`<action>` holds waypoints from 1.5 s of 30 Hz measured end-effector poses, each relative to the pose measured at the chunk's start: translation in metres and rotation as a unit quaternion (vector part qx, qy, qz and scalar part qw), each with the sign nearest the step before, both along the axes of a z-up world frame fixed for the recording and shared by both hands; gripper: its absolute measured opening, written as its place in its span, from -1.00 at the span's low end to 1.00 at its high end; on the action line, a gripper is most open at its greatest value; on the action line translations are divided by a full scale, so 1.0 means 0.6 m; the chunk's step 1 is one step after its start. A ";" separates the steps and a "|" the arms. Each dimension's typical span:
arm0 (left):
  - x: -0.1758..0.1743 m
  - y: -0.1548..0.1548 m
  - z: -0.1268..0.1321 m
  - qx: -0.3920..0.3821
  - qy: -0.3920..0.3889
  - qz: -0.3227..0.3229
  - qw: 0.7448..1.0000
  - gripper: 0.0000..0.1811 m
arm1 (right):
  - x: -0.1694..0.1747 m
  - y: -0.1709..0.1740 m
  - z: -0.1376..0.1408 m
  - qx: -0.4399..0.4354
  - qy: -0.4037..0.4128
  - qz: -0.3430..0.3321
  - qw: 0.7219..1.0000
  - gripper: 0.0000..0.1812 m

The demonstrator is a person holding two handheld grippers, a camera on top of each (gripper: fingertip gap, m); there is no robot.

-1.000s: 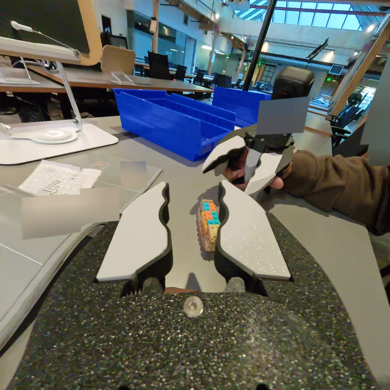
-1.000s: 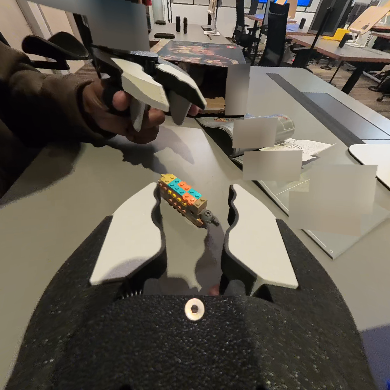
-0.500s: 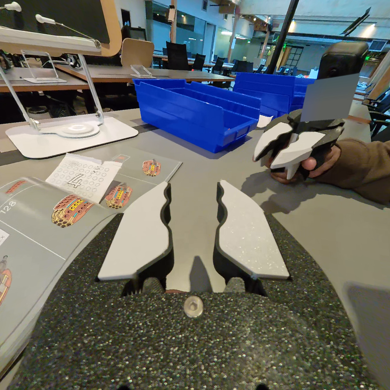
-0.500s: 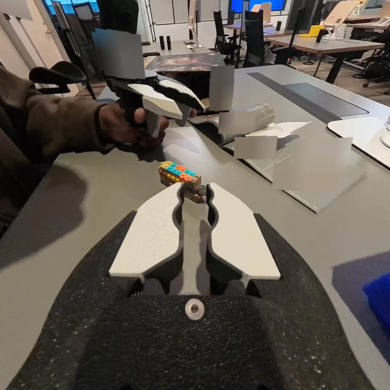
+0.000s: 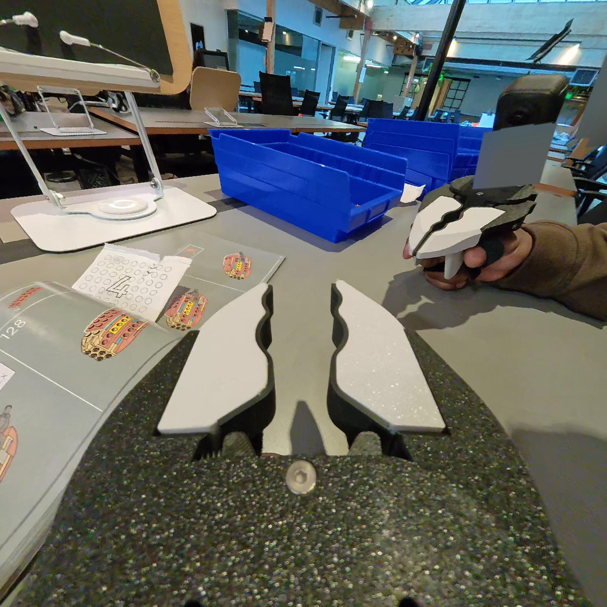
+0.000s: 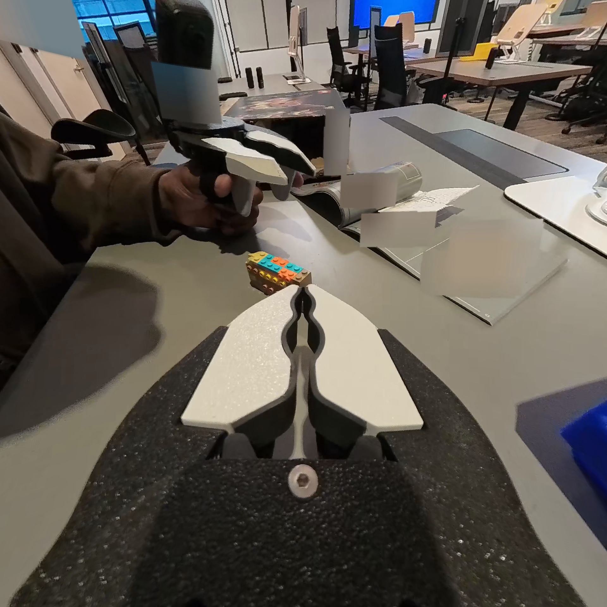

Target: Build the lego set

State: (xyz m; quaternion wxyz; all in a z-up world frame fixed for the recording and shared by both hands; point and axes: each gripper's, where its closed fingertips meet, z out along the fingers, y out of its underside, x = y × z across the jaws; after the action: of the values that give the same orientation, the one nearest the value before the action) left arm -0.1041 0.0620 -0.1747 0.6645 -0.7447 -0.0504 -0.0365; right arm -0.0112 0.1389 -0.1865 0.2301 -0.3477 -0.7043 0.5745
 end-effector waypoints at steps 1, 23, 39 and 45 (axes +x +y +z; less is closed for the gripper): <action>0.002 0.000 0.002 0.003 0.005 0.000 1.000 -0.63 | 0.000 0.000 0.000 0.000 0.000 0.000 1.000 -1.00; 0.019 -0.014 -0.002 -0.005 -0.046 -0.025 0.999 -0.70 | -0.009 0.009 -0.002 -0.048 -0.042 0.007 0.998 -1.00; 0.026 -0.014 -0.007 -0.015 -0.061 -0.039 0.997 -0.70 | -0.011 0.009 -0.004 -0.055 -0.049 0.013 0.997 -1.00; 0.026 -0.013 -0.008 -0.018 -0.061 -0.038 0.997 -0.70 | -0.015 0.022 0.018 -0.031 -0.018 -0.004 0.999 -0.96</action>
State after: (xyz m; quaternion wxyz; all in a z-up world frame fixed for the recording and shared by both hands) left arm -0.0885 0.0543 -0.1797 0.6446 -0.7545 -0.0633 -0.1063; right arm -0.0200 0.1522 -0.1760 0.2087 -0.3678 -0.6887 0.5890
